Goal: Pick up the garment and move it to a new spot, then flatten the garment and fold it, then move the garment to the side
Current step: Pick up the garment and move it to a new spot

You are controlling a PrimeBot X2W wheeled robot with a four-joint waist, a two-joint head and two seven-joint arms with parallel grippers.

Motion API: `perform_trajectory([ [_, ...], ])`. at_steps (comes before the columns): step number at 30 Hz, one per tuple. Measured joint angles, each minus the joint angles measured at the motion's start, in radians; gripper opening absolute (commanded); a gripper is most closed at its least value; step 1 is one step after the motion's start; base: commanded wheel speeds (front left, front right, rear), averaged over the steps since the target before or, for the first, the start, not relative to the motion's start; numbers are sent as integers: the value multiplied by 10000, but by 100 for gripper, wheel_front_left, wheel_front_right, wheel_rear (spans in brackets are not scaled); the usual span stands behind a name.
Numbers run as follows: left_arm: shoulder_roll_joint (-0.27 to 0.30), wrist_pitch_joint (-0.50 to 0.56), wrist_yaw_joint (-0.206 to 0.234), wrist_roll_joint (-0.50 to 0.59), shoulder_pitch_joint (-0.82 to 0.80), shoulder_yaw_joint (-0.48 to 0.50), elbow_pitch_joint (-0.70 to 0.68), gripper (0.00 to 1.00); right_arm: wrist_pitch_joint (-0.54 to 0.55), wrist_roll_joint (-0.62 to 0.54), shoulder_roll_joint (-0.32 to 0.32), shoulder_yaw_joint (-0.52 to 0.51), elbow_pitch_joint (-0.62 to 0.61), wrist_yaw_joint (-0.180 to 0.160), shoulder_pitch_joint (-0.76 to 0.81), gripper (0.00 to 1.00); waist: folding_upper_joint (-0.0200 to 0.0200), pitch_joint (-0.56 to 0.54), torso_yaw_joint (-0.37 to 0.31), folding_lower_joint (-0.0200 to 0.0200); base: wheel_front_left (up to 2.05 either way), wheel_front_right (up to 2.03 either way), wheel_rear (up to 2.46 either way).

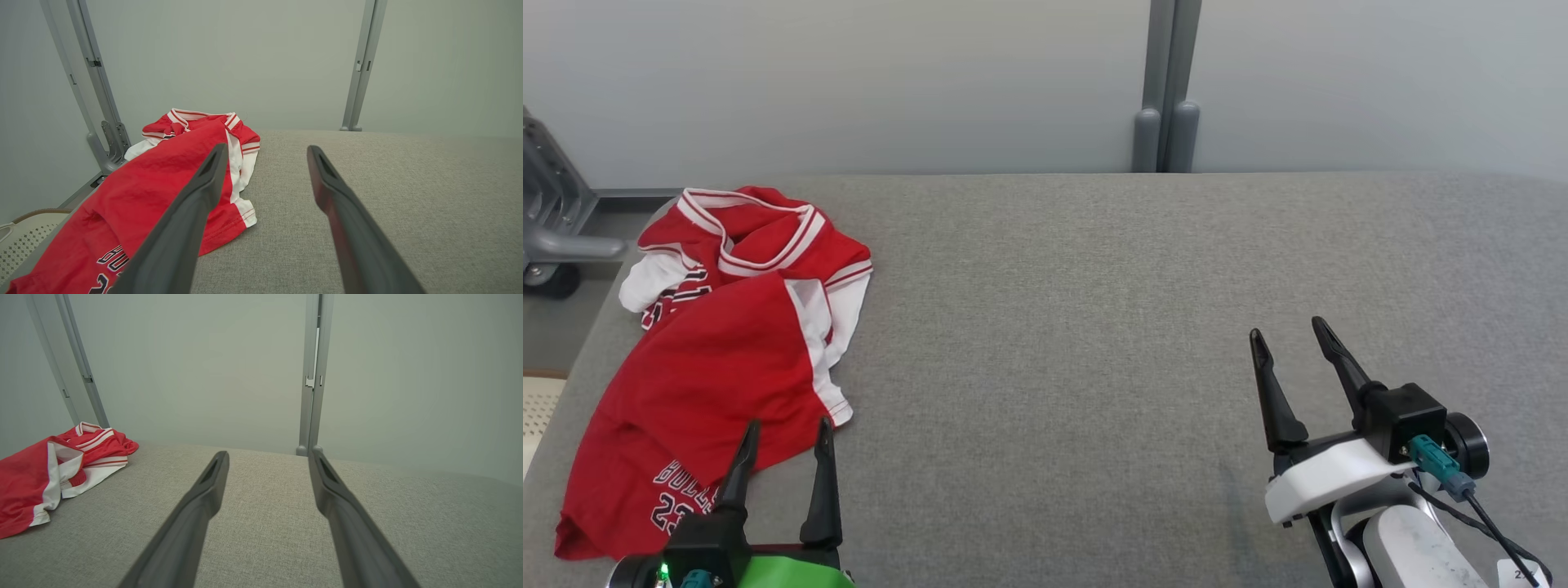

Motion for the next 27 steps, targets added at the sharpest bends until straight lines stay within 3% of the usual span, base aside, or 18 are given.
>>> perform_trajectory([
  [13, -15, 0, 201, 2, 19, 489, -73, 100, 0, 33, 77, 378, 142, 357, -8, 100, 0, -118, 1585, 0, 0, 0, 0],
  [22, -17, 0, 169, 33, 23, 209, -2, 100, 0, 194, 171, 90, 171, 259, 2, 100, 0, -250, 2691, 0, 0, 0, 0],
  [27, -8, 0, 188, 31, 46, 589, -40, 100, 0, 190, 272, 366, 234, 278, 1, 100, 0, -330, 3256, 0, 0, 0, 0],
])
